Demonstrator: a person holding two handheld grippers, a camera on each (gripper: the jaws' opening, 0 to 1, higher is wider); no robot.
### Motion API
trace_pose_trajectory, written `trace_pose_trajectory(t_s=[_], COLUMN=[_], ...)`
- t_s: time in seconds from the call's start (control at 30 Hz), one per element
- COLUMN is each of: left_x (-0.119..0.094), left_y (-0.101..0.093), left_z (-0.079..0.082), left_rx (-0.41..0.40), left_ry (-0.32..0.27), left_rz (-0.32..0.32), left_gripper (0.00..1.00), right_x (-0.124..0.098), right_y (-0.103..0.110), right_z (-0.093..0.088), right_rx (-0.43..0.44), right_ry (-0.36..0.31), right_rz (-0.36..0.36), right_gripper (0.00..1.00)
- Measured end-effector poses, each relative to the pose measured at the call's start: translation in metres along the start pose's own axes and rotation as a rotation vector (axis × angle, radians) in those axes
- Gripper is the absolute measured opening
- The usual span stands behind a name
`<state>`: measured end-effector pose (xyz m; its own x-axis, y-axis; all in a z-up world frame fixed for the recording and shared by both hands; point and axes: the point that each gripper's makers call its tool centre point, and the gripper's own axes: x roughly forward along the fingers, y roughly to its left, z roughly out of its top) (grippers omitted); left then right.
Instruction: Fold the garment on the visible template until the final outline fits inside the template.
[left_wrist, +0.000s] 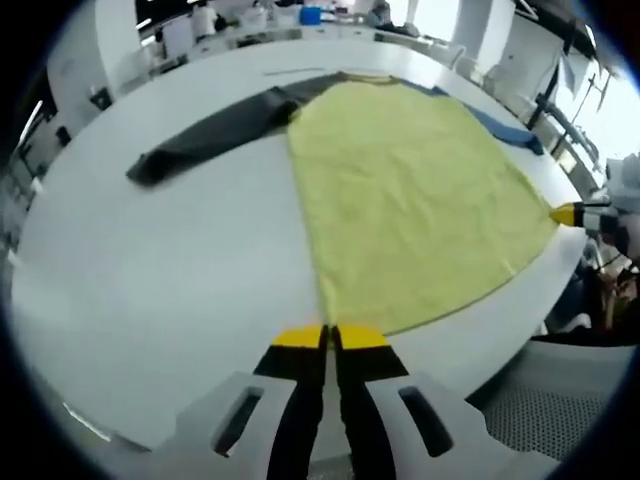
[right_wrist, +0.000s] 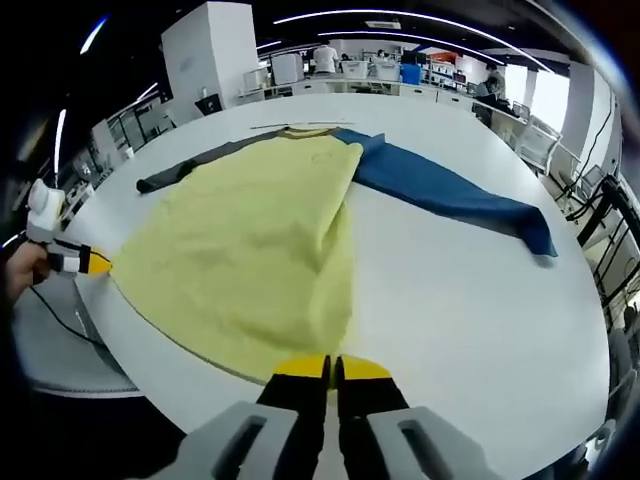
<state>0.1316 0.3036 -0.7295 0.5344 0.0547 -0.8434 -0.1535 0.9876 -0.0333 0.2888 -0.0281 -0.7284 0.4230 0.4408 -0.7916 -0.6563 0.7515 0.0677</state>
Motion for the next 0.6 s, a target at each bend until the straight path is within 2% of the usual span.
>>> trace_pose_trajectory(t_s=[0.1, 0.2, 0.3, 0.43, 0.53, 0.6], left_x=[0.000, -0.001, -0.005, -0.007, -0.009, -0.011], left_y=[-0.002, -0.001, 0.000, 0.001, 0.000, 0.000], left_z=[0.003, 0.005, 0.010, 0.013, 0.017, 0.018], left_rx=[0.008, 0.007, 0.022, 0.016, -0.001, 0.018], left_ry=[-0.021, -0.030, -0.056, -0.080, -0.103, -0.108], left_rz=[-0.012, -0.009, 0.000, -0.001, -0.011, -0.010], left_gripper=[0.05, 0.15, 0.20, 0.35, 0.44, 0.47], right_x=[-0.002, -0.004, -0.007, -0.009, -0.010, -0.013], right_y=[-0.002, -0.004, -0.008, -0.012, -0.016, -0.018], right_z=[0.003, 0.008, 0.015, 0.023, 0.029, 0.033], right_rx=[0.017, 0.039, 0.051, 0.076, 0.085, 0.088], right_ry=[-0.009, -0.017, -0.031, -0.042, -0.051, -0.060], right_rz=[-0.003, 0.003, -0.010, -0.009, -0.010, -0.009], right_gripper=[0.04, 0.09, 0.17, 0.31, 0.38, 0.41])
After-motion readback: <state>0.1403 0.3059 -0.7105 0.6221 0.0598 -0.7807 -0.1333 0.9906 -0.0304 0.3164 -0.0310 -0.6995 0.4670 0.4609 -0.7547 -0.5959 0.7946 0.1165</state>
